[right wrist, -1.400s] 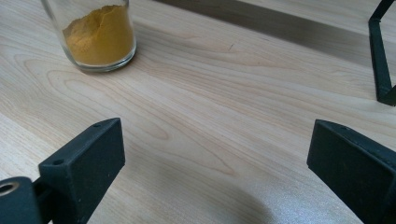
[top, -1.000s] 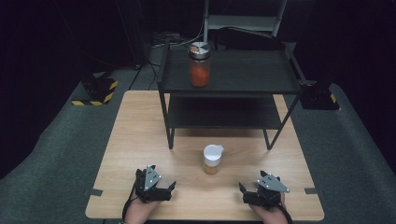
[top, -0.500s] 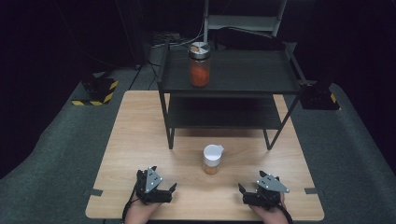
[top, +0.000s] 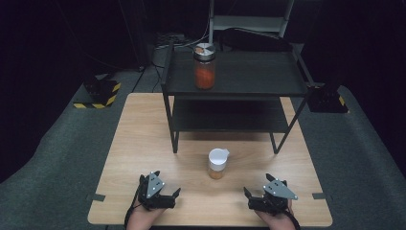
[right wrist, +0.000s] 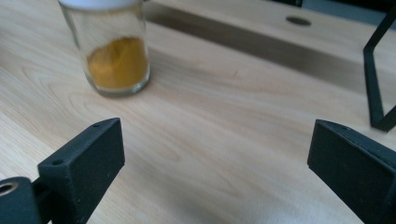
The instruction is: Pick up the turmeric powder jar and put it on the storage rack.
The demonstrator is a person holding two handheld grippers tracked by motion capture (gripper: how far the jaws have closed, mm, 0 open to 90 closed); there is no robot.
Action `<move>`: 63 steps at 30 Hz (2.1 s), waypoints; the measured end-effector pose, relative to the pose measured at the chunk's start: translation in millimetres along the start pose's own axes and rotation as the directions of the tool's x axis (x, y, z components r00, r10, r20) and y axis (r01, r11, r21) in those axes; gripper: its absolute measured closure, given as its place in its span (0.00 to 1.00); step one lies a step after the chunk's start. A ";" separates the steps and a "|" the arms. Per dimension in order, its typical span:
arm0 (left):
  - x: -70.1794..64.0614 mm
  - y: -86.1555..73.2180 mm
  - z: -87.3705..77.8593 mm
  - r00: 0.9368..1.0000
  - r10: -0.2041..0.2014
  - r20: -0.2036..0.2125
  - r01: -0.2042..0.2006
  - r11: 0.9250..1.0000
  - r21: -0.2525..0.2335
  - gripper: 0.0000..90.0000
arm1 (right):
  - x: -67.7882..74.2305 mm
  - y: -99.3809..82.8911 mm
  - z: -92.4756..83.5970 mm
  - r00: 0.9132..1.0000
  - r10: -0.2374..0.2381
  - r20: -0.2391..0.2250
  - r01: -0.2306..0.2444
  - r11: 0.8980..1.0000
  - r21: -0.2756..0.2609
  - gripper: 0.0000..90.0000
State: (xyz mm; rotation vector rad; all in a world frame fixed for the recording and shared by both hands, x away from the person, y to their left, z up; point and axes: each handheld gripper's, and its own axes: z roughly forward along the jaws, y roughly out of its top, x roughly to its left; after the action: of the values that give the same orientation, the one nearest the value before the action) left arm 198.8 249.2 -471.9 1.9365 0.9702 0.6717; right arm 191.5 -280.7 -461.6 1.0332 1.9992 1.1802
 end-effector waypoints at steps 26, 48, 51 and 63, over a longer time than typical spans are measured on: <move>2.1 -1.5 -1.3 1.000 0.005 0.016 -0.005 1.000 -0.006 0.01 | 12.8 36.3 12.6 0.993 -0.011 -0.121 0.002 0.997 -0.076 0.00; 2.8 -2.0 -1.6 1.000 0.007 0.022 -0.007 1.000 -0.008 0.01 | 28.2 47.3 49.6 0.986 -0.017 -0.168 0.005 0.998 -0.069 0.03; 2.7 -2.0 -1.7 1.000 0.009 0.022 -0.008 1.000 -0.008 0.01 | 27.2 46.9 54.0 0.986 -0.005 -0.169 -0.006 0.998 -0.066 0.04; 3.6 -2.0 -1.6 1.000 0.006 0.026 -0.006 1.000 -0.008 0.01 | 23.9 47.8 71.3 0.980 0.005 -0.197 -0.017 0.998 -0.059 0.15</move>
State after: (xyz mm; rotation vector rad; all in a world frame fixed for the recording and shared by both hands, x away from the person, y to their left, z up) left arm 198.9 253.5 -472.5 1.9374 0.9447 0.6506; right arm 250.6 -214.7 -451.9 0.9293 2.0954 1.3876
